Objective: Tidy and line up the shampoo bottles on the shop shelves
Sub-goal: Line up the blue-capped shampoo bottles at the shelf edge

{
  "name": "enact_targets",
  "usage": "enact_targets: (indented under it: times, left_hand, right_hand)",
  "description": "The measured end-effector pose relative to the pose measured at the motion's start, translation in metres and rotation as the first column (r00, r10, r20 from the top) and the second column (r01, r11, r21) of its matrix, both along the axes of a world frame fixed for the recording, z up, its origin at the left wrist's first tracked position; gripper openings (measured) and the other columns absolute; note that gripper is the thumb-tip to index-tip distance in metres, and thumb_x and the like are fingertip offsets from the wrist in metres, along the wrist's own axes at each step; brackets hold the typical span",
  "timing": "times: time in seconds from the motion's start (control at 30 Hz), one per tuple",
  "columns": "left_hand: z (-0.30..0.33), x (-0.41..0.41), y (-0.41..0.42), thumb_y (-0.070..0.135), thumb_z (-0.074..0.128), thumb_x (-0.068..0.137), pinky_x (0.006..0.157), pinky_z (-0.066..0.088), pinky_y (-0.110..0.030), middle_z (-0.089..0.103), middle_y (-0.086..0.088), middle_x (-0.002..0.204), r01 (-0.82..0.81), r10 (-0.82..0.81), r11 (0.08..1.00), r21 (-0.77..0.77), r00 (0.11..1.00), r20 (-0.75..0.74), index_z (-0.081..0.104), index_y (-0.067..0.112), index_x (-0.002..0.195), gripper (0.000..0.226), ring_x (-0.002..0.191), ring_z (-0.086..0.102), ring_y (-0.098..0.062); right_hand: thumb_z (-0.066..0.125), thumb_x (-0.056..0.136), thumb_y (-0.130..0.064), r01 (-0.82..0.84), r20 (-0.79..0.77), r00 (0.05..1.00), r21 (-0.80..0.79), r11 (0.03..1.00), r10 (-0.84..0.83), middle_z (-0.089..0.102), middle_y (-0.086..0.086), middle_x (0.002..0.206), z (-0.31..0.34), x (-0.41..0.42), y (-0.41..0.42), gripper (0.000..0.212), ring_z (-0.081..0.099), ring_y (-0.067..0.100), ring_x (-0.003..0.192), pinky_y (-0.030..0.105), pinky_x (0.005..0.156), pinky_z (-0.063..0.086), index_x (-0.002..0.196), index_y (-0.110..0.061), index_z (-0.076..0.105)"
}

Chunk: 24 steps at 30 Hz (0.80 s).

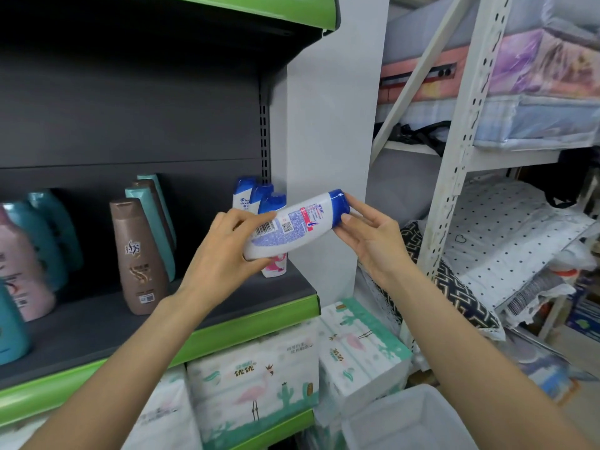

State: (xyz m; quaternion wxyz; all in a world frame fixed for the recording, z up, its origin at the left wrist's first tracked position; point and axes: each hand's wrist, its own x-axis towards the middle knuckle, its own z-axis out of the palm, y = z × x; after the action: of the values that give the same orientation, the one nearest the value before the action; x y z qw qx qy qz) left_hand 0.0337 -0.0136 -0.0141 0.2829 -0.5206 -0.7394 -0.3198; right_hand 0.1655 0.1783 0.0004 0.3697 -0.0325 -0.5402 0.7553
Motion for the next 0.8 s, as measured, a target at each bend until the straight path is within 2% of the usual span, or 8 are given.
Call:
enact_targets:
  times: [0.13,0.33,0.4,0.47,0.57,0.6,0.73,0.8]
  left_hand:
    - [0.002,0.002,0.000,0.022,0.079,0.072,0.075,0.049,-0.033,0.052,-0.001,0.116,-0.052,0.052,0.999,0.009,0.994,-0.091,0.052,0.020,0.131,0.065,0.100,0.043,-0.018]
    - [-0.001,-0.004,0.001,0.021,0.079,0.072,0.080,0.047,-0.031,0.051,0.002,0.120,-0.007,0.007,1.000,-0.005,0.995,-0.101,0.054,0.019,0.129,0.063,0.099,0.046,-0.019]
    - [0.001,-0.006,0.001,0.022,0.080,0.072,0.085,0.043,-0.028,0.053,0.002,0.118,0.020,-0.020,1.000,-0.001,0.998,-0.053,0.056,0.019,0.128,0.062,0.100,0.049,-0.019]
    - [0.004,-0.005,0.000,0.024,0.082,0.069,0.089,0.043,-0.024,0.056,0.007,0.114,0.097,-0.104,0.994,0.057,0.987,0.124,0.059,0.022,0.124,0.060,0.101,0.053,-0.013]
    - [0.009,0.000,-0.001,0.023,0.082,0.066,0.083,0.047,-0.012,0.062,0.013,0.109,0.179,-0.240,0.969,0.173,0.855,0.459,0.063,0.028,0.116,0.054,0.098,0.059,-0.002]
    - [0.010,0.000,0.000,0.022,0.081,0.067,0.081,0.048,-0.012,0.065,0.014,0.108,0.189,-0.263,0.964,0.189,0.803,0.535,0.064,0.029,0.114,0.050,0.095,0.061,-0.002]
    - [0.013,-0.001,0.001,0.018,0.072,0.074,0.074,0.053,-0.020,0.072,0.004,0.099,0.270,-0.390,0.920,0.283,0.587,0.709,0.069,0.028,0.104,0.032,0.088,0.065,-0.007]
    - [0.014,0.000,0.003,0.019,0.066,0.077,0.075,0.057,-0.026,0.073,-0.004,0.098,0.290,-0.438,0.896,0.336,0.454,0.776,0.070,0.018,0.104,0.028,0.087,0.067,-0.014]
  right_hand:
    - [0.053,0.089,0.007,0.038,0.028,0.999,0.025,0.999,-0.038,0.068,0.008,0.108,0.000,-0.002,0.002,0.038,0.065,0.021,0.102,0.027,0.087,0.055,0.125,-0.006,0.056]
    - [0.054,0.089,0.005,0.044,0.051,0.998,0.035,0.998,-0.046,0.070,0.006,0.105,-0.004,-0.003,0.002,0.035,0.066,0.021,0.101,0.027,0.086,0.055,0.121,-0.010,0.059]
    - [0.055,0.089,0.002,0.047,0.059,0.997,0.053,0.998,-0.050,0.070,0.006,0.105,-0.005,-0.003,0.003,0.033,0.066,0.021,0.102,0.028,0.087,0.055,0.118,-0.013,0.061]
    - [0.056,0.090,-0.002,0.052,0.060,0.997,0.050,0.997,-0.055,0.072,0.003,0.100,-0.003,-0.004,0.003,0.026,0.068,0.018,0.096,0.026,0.083,0.056,0.111,-0.017,0.063]
    - [0.057,0.092,-0.011,0.032,0.032,0.999,0.013,0.999,-0.032,0.073,0.000,0.095,-0.002,-0.005,0.004,0.019,0.067,0.018,0.087,0.024,0.079,0.056,0.107,-0.017,0.066]
    - [0.056,0.092,-0.013,0.020,0.025,0.999,0.005,1.000,-0.021,0.072,0.000,0.096,-0.001,-0.005,0.004,0.019,0.066,0.018,0.087,0.025,0.079,0.056,0.108,-0.017,0.066]
    - [0.054,0.093,-0.016,-0.059,0.010,0.998,0.012,0.998,0.059,0.068,0.003,0.111,-0.001,-0.006,0.002,0.034,0.065,0.022,0.104,0.034,0.092,0.053,0.126,-0.019,0.056]
    - [0.054,0.092,-0.014,-0.100,-0.004,0.995,0.021,0.995,0.100,0.069,0.004,0.108,0.000,-0.007,0.000,0.033,0.065,0.023,0.104,0.036,0.094,0.052,0.123,-0.025,0.056]
